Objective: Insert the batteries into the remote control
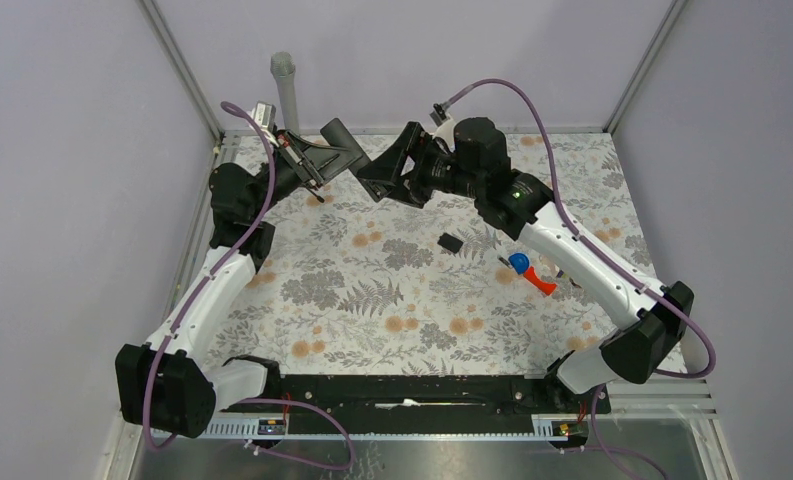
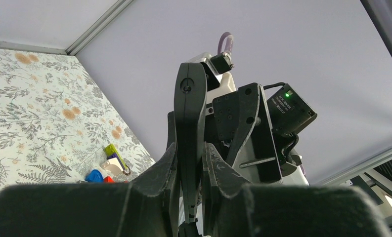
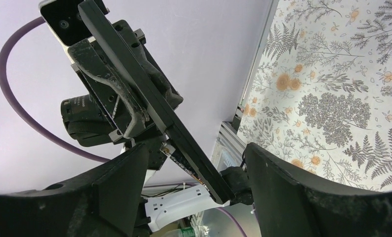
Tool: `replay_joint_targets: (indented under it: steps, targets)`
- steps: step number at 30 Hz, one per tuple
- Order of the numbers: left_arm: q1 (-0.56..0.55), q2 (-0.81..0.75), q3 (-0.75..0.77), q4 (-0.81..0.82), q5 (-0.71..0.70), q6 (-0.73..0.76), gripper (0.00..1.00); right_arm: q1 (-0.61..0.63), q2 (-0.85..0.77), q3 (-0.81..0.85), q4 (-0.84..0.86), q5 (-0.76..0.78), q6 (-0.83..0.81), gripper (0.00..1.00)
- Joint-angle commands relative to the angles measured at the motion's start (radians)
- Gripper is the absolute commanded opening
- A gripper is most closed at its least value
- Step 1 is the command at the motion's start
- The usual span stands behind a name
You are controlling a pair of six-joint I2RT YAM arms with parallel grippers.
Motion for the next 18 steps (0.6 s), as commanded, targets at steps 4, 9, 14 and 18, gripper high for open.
replay_joint_targets:
  steps: [4,9,14,18]
  targets:
    - [0.006,-0.030,-0.008,0.105,-0.004,-0.008,0.00,-0.020,0.007,-0.020,0.098,-0.045,0.064,0.77]
    - [0.006,-0.025,-0.017,0.145,0.000,-0.024,0.00,-0.022,0.011,-0.027,0.116,-0.057,0.079,0.76]
    - [0.005,-0.022,-0.016,0.149,0.001,-0.028,0.00,-0.022,0.017,-0.035,0.128,-0.065,0.087,0.73]
    - [0.005,-0.020,-0.010,0.139,-0.003,-0.035,0.00,-0.023,0.013,-0.042,0.130,-0.063,0.088,0.71]
